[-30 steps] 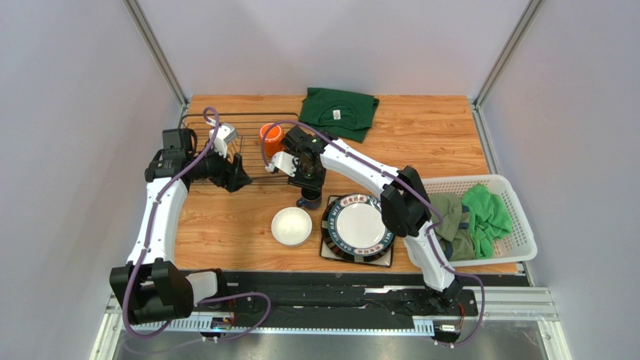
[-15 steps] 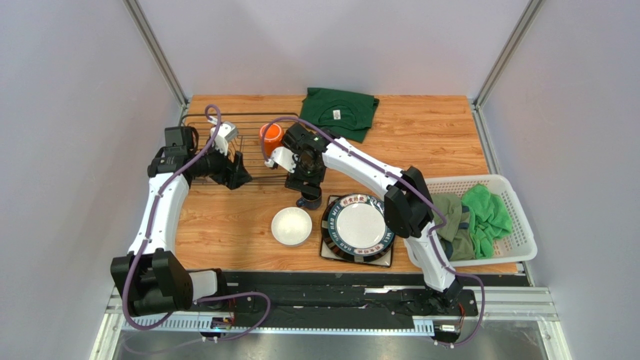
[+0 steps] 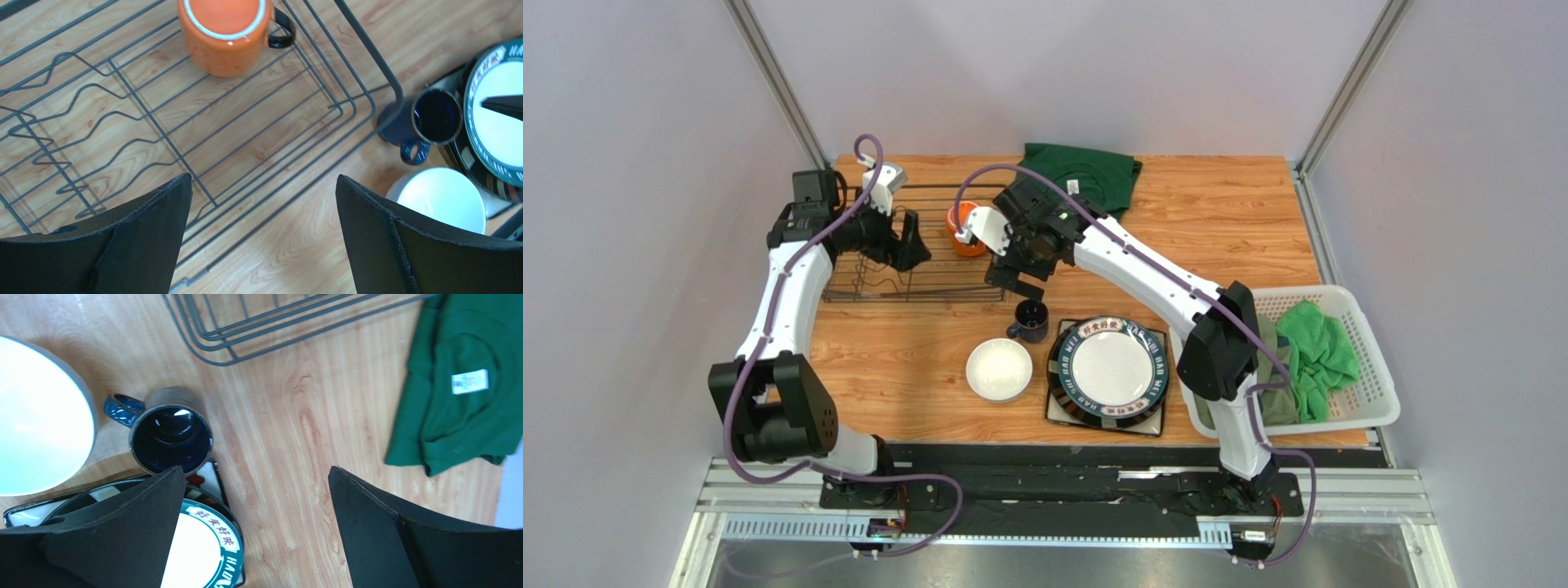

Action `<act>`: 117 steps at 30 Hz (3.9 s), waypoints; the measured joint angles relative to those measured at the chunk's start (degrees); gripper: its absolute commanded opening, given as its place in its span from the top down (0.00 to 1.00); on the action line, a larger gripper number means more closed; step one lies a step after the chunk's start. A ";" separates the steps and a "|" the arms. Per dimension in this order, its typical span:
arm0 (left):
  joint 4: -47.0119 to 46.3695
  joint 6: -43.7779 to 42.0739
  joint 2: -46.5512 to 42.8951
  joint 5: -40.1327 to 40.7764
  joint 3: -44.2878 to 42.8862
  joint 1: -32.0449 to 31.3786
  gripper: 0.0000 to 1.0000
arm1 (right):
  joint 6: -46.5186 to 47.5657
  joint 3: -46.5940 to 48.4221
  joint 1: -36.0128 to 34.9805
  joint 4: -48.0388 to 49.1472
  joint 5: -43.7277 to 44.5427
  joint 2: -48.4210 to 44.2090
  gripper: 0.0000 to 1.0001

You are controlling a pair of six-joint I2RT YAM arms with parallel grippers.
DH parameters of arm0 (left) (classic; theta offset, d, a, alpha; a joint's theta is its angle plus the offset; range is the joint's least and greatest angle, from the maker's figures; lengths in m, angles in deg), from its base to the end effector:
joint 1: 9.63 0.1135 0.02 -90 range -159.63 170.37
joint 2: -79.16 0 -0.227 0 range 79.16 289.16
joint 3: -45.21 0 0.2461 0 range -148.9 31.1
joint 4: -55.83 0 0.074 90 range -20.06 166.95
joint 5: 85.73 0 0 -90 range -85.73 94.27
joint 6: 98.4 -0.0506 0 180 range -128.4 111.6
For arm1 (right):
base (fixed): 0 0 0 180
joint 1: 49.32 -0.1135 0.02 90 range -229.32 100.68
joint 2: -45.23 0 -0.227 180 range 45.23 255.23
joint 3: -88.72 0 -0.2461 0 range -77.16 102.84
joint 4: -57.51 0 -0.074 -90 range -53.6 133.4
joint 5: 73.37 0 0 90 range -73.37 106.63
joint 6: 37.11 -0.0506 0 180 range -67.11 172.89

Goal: Unload the mixed dishes from the dish rack
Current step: Place the cup at the center of the board, then pick up the cup from the dish rack.

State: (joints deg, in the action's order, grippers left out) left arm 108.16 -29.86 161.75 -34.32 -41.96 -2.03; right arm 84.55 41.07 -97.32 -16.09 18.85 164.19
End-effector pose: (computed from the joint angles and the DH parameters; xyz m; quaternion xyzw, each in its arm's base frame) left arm 0.3138 0.0100 0.2742 0.2244 0.8596 -0.2130 0.4066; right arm 0.2900 0.3191 0.2610 -0.6150 0.7452 0.0180 0.2571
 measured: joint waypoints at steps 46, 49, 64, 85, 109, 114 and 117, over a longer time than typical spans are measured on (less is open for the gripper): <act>-4.11 11.93 10.51 17.68 -7.30 -3.74 0.06 | -6.21 8.20 3.37 30.99 -5.40 14.14 0.31; -3.76 11.19 9.97 18.25 -7.08 -3.26 0.06 | -6.14 9.55 3.58 31.32 -6.16 16.02 0.31; -3.06 8.11 8.96 19.21 -6.80 -2.25 0.06 | -4.22 13.81 4.44 31.45 -7.21 23.89 0.34; -2.89 6.47 8.07 18.47 -4.90 -2.21 0.06 | -0.83 17.27 4.59 32.50 -5.64 27.32 0.54; -2.86 5.42 8.04 17.94 -4.87 -1.81 0.06 | 1.60 18.67 4.59 34.77 -4.09 29.20 1.00; -2.84 5.18 8.04 17.92 -4.87 -1.75 0.06 | 1.57 18.67 4.59 34.86 -3.78 29.22 1.00; -2.84 4.98 8.04 17.90 -4.87 -1.66 0.06 | 1.49 18.67 4.61 34.86 -3.80 29.22 1.00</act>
State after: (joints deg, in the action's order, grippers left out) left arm 105.32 -24.87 169.79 -16.42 -46.83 -3.69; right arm 86.04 59.74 -92.71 18.78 15.04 193.41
